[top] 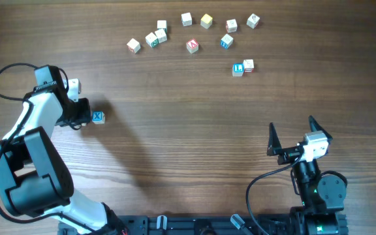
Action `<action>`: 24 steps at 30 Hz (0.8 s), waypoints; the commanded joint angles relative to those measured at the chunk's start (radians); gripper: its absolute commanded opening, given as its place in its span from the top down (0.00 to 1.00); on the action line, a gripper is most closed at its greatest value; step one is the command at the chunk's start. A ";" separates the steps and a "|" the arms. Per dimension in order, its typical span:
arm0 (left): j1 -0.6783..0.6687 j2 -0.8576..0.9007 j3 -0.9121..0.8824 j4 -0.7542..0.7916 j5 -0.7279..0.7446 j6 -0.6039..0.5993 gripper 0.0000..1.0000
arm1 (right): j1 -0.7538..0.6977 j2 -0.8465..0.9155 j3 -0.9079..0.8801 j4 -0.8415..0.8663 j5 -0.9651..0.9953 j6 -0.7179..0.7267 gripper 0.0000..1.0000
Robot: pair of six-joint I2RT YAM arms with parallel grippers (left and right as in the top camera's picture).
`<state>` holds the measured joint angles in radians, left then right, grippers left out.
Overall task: Form a horizontal line
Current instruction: 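Lower the green block beside the blue X block and release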
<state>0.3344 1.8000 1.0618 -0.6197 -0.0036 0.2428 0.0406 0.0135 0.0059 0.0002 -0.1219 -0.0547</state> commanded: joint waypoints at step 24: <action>0.004 0.010 -0.009 0.029 0.067 0.014 0.60 | 0.007 -0.006 0.000 0.005 0.010 -0.014 0.00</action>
<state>0.3344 1.8000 1.0618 -0.5976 0.0441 0.2428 0.0406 0.0135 0.0059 0.0002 -0.1219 -0.0551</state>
